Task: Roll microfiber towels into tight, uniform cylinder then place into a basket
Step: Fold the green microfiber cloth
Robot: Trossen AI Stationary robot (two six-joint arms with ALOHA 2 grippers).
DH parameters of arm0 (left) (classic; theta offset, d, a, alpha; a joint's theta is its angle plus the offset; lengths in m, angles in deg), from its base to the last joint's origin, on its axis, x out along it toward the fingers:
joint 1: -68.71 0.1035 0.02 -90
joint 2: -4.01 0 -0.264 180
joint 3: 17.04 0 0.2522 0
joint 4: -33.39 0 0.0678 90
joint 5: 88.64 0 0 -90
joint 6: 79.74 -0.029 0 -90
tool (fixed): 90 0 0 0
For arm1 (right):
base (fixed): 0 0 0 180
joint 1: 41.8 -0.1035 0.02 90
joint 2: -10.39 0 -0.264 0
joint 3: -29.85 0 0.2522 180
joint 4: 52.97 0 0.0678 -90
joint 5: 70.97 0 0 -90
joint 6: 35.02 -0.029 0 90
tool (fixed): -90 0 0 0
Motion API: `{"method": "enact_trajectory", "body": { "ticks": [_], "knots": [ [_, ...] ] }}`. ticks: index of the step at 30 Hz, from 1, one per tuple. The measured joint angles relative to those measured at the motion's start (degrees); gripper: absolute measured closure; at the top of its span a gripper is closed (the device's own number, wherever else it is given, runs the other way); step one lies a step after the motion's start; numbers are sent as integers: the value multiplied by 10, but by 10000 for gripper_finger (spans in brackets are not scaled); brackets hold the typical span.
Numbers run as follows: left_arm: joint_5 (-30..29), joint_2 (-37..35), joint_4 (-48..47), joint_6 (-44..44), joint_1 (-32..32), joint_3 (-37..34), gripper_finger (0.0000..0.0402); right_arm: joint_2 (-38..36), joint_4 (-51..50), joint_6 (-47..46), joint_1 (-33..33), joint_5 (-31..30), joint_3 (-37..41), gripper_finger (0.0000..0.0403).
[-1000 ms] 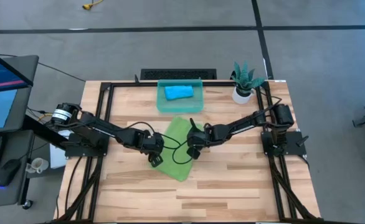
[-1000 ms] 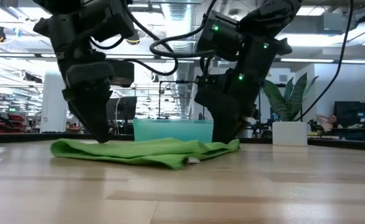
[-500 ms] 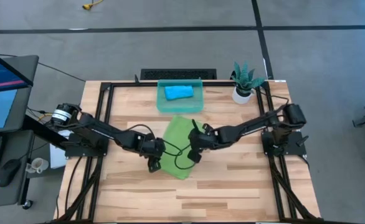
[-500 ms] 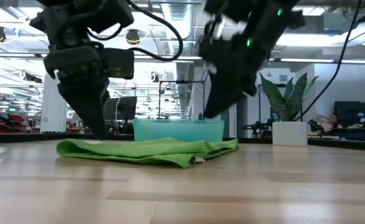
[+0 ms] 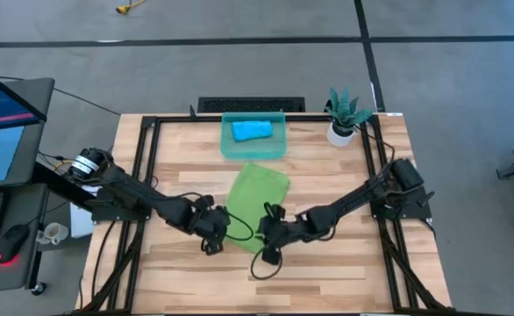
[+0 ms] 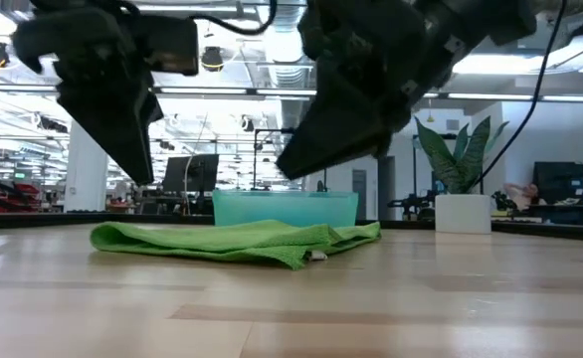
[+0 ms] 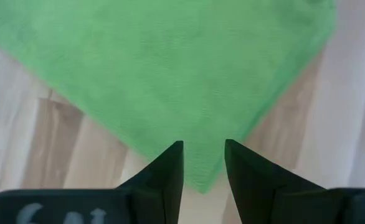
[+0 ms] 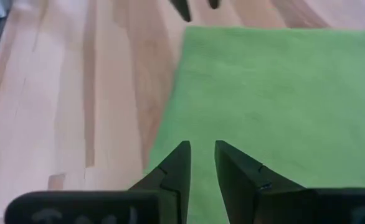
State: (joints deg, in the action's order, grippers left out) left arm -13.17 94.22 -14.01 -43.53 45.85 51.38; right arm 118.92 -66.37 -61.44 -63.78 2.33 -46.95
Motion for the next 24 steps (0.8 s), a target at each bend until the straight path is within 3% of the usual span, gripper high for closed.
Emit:
{"method": "enact_trajectory", "body": {
  "ticks": [6, 15, 24],
  "knots": [
    [-28, 0, 0, 32, -31, 0, 292, 49, 87, 38, -1, 0, 0, 306],
    [-90, 0, 0, 78, -57, -6, 292, 53, -5, -10, -11, 21, 0, 306],
    [-98, 0, 65, 82, -75, -42, 292, 49, -93, -10, -35, 24, -2, 306]
  ]
}}
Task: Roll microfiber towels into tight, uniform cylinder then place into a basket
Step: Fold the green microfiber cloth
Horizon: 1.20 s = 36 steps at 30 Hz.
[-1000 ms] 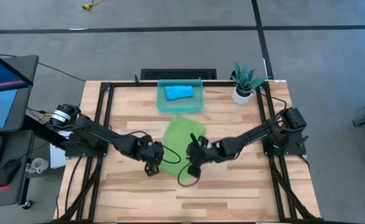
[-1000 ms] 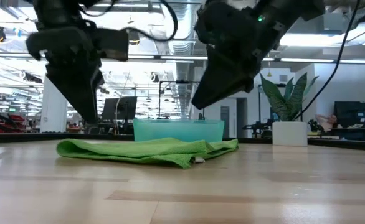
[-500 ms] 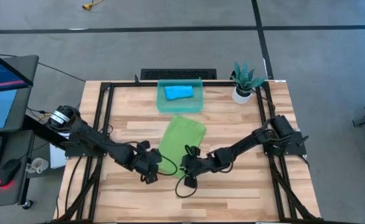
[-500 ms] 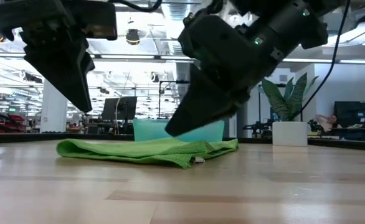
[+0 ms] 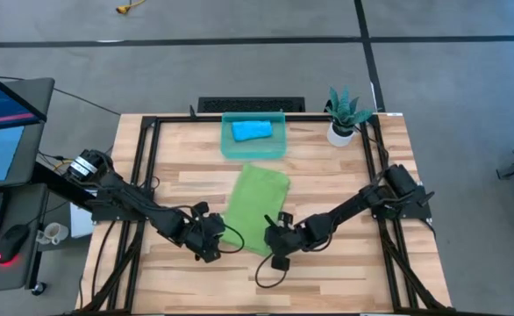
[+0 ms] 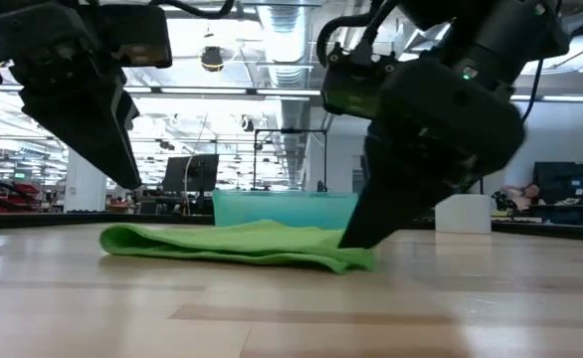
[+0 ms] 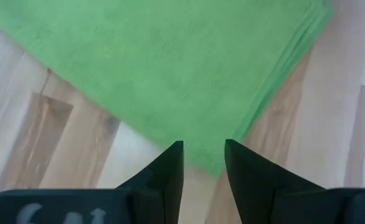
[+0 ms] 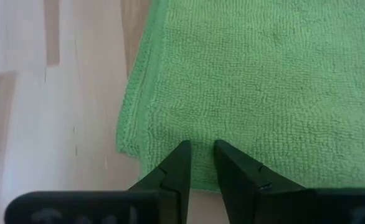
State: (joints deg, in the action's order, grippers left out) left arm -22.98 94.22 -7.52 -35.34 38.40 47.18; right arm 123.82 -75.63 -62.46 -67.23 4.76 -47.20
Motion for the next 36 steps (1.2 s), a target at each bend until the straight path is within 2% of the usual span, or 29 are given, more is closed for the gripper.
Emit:
{"method": "enact_trajectory", "body": {
  "ticks": [7, 18, 23, 28, 32, 36],
  "knots": [
    [-1, 0, 9, -39, -3, -1, 292, -12, -80, -2, -20, 16, 0, 306],
    [-11, 0, 62, -158, -3, -1, 292, -67, -203, -70, -74, 32, 4, 306],
    [-12, 0, 92, -197, -3, -1, 292, -70, -211, -71, -99, 28, 4, 306],
    [-13, 0, 106, -200, -3, -1, 292, -70, -210, -71, -112, 23, 4, 306],
    [-15, 0, 106, -199, -3, -1, 284, -91, -213, -68, -123, 2, 3, 306],
    [-15, 0, 112, -199, -3, -1, 258, -137, -226, -61, -139, -49, 3, 306]
  ]
}}
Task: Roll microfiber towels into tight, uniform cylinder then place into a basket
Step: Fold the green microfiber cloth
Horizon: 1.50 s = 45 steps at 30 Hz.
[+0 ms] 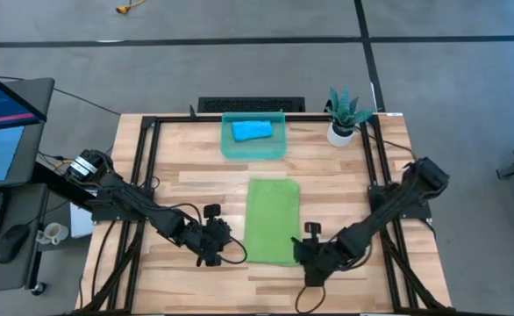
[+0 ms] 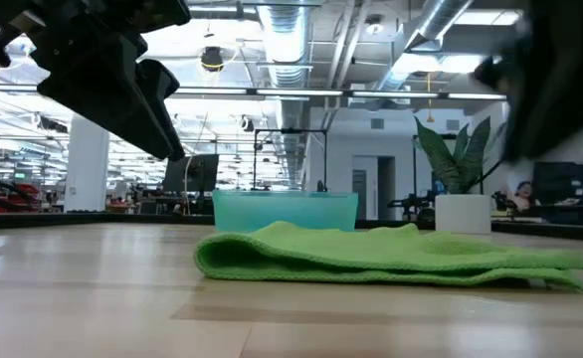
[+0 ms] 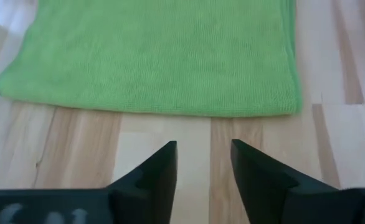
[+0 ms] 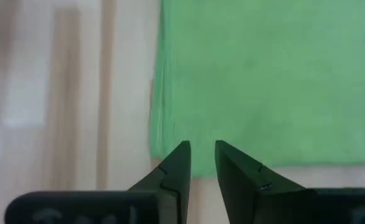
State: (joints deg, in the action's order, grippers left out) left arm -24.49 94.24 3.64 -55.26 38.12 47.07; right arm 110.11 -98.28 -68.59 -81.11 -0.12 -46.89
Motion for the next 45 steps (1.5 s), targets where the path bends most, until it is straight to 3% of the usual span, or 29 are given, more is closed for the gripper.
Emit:
{"method": "enact_trajectory", "body": {
  "ticks": [5, 10, 17, 23, 27, 32, 45],
  "knots": [
    [9, 6, 41, 20, 5, 0, 212, -62, -6, 5, -34, -95, 1, 306],
    [12, 41, 140, -81, 1, 0, 188, -83, -1, -2, -65, -157, 14, 306],
    [19, 106, 243, -173, -10, 1, 186, -52, 41, -9, -61, -124, 15, 302],
    [47, 161, 247, -191, -24, 34, 186, -14, 98, -9, -52, -74, 15, 269],
    [32, 198, 237, -245, -38, 64, 186, 20, 138, 8, -48, -46, 13, 231],
    [17, 215, 172, -228, -43, 93, 186, 49, 147, -13, -42, 25, -6, 196],
    [31, 218, 143, -210, -28, 96, 186, 59, 102, -20, -32, 17, -14, 190]
  ]
}}
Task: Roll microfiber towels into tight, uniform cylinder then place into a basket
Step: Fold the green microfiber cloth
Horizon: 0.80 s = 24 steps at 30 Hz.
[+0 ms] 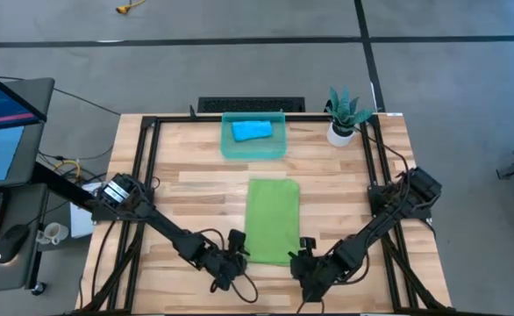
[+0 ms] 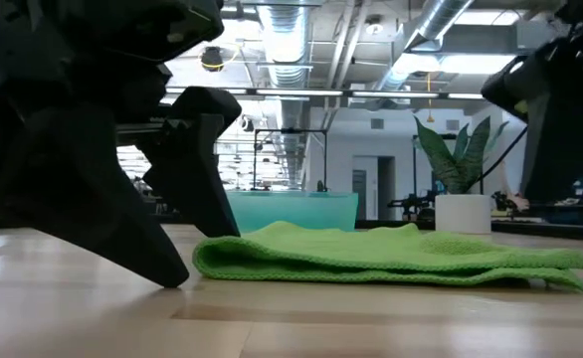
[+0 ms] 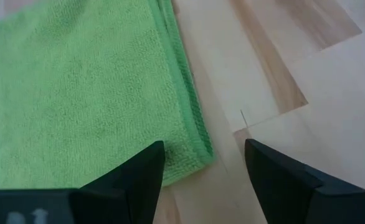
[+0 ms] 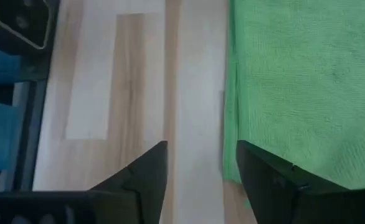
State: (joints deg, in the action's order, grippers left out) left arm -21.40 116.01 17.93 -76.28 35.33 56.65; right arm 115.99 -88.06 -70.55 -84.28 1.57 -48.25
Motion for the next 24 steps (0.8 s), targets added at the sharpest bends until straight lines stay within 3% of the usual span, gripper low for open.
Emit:
{"method": "enact_trajectory", "body": {
  "ticks": [8, 24],
  "knots": [
    [-8, 12, 3, 22, 11, 1, 203, 17, -18, 18, 13, -8, 1, 193],
    [-23, 14, 3, 32, 15, -1, 333, 73, -16, -8, 17, -13, -3, 193]
  ]
}}
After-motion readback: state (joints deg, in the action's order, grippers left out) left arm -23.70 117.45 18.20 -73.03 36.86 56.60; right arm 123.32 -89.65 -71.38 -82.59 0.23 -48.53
